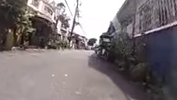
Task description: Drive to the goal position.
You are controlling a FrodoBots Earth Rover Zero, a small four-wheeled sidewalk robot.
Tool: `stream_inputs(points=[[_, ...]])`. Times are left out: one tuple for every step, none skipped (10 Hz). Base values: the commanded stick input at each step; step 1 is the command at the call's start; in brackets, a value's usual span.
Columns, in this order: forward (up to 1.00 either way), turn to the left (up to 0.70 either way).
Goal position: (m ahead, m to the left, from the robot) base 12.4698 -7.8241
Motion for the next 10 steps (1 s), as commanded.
stream_inputs(points=[[0.7, 0.02], [0.7, 0.0], [0.7, 0.0], [0.7, 0.0], [0.7, 0.0], [0.7, 0.0], [0.7, 0.0], [0.7, 0.0], [0.7, 0.0], [0.7, 0.0]])
